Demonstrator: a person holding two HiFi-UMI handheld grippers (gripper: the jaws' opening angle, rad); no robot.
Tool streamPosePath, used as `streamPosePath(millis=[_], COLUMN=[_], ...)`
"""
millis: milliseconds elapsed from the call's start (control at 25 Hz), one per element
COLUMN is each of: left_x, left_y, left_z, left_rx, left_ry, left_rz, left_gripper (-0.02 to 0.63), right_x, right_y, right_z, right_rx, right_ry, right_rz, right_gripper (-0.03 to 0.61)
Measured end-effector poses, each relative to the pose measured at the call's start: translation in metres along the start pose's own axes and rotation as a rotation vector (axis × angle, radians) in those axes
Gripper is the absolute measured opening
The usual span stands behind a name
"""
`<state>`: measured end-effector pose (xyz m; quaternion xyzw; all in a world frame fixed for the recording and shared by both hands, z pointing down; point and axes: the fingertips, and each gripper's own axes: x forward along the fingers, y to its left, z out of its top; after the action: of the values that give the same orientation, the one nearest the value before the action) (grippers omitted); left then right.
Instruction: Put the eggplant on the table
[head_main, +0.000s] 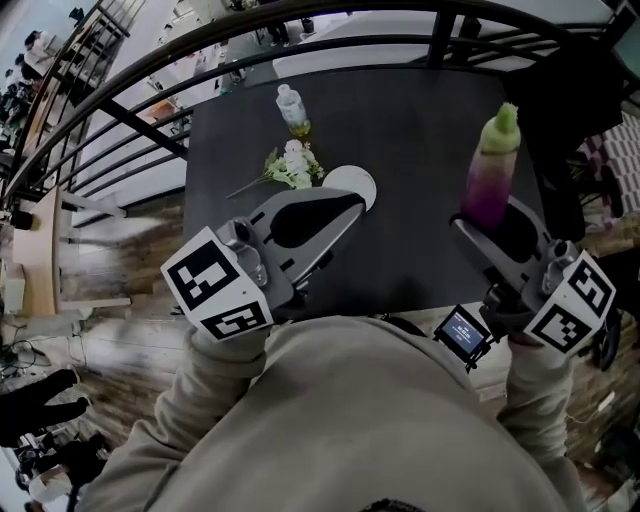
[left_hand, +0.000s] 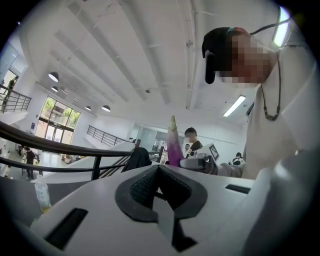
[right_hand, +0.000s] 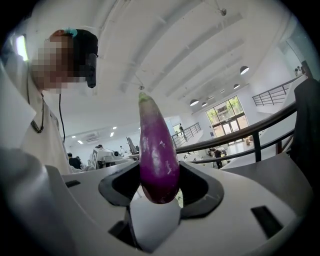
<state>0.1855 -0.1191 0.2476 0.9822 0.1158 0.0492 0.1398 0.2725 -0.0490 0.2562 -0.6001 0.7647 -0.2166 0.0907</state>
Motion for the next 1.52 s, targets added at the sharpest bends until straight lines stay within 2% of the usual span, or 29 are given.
streamPosePath(millis=[400,600,720,1000,1240,1520], left_x=[-0.038,-0.069,-0.084,-0.083,-0.091,-0.103], left_y=[0.026,0.001,0.004,0.026,0.007,0.022], left_z=[-0.004,0.020,0.022,0.012,0.030,0.029], left_rx=[-0.053,-0.116,-0.133,-0.167,-0.170,-0.181], left_ry=[0.013,0.015,0.012,-0.002,-0.026,-0.047], left_rz=[-0.062,-0.114,-0.125,-0.087,-0.039,0.039], left_gripper=[0.006,0.006,0.006,0.006,0.006,0.006], right_x=[0.053,0.070,0.085,0.109,0.111,0.133], right_y=[0.024,0.073,0.086,0.067,0.081,0.072], right_z=[0.006,0.029,0.030,0.021,0.036,0.032], right_rx=[-0.033,-0.044,-0.046,-0.036,-0.041,-0.039], right_ry=[0.049,0.104,0.127,0.174,0.188,0.221], right_rz=[-0.047,-0.073,-0.078,-0.048,0.011,0.051], right_gripper=[0.238,0.238,0.238,0.238,0.238,0.238])
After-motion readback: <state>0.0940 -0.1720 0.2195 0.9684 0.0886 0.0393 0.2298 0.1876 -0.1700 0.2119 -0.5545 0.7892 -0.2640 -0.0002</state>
